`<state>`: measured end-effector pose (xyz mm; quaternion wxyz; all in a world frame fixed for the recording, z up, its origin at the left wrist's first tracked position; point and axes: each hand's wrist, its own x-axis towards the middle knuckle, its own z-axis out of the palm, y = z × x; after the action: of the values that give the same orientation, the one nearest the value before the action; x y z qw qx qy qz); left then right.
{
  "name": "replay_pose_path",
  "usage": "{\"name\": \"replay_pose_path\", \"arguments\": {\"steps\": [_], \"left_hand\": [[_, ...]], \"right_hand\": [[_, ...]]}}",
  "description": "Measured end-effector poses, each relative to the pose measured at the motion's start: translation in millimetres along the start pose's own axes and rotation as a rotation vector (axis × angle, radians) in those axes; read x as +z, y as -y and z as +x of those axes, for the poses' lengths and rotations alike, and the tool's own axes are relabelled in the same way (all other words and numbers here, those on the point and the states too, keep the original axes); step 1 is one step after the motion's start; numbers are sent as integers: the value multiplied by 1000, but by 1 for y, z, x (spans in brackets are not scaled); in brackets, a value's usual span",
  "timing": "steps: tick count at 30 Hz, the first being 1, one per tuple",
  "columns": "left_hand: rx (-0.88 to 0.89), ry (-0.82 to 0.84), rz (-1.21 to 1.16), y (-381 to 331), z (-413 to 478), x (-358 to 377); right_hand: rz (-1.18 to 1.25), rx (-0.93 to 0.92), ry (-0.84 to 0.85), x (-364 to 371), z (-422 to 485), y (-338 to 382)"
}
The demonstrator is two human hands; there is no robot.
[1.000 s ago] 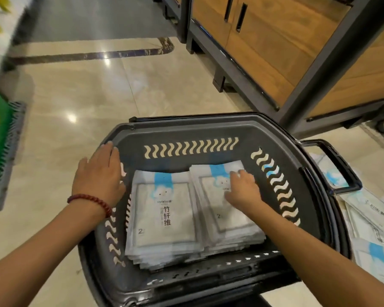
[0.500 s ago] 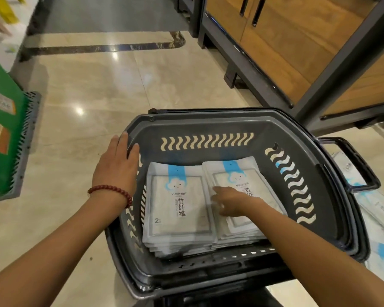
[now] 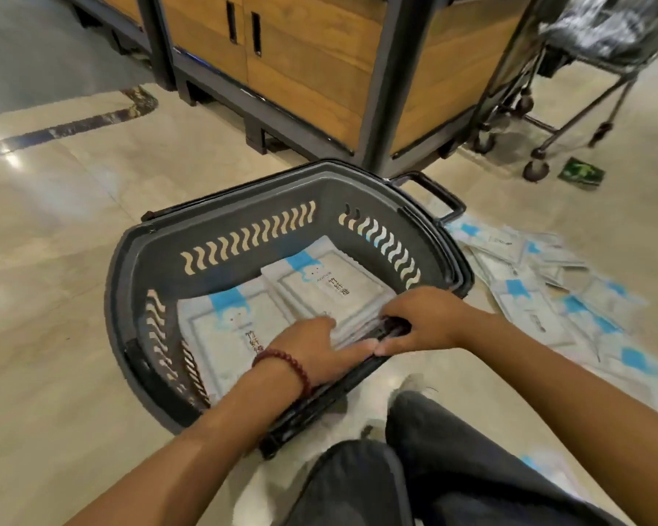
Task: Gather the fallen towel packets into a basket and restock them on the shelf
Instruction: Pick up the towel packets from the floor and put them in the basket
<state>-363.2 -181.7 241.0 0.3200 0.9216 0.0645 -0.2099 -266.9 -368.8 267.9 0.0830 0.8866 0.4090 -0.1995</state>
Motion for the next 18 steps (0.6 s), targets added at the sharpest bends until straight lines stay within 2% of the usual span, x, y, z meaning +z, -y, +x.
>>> {"name": "replay_pose_path", "arguments": {"steps": [1, 3, 7, 9, 13, 18], "left_hand": [[4, 71, 74, -7, -1, 11], [24, 83, 202, -12, -2, 29], [36, -139, 344, -15, -4, 41], [56, -193, 355, -15, -4, 41], [45, -210, 347, -15, -1, 38], [-76, -205, 322, -29, 2, 44]], "right_hand": [[3, -6, -46, 4, -4, 0], [27, -24, -133, 12, -9, -2], [56, -11, -327, 27, -14, -1], [55, 9, -393, 34, -15, -1], [69, -25, -421, 42, -14, -11], [21, -103, -445, 53, -15, -27]]}}
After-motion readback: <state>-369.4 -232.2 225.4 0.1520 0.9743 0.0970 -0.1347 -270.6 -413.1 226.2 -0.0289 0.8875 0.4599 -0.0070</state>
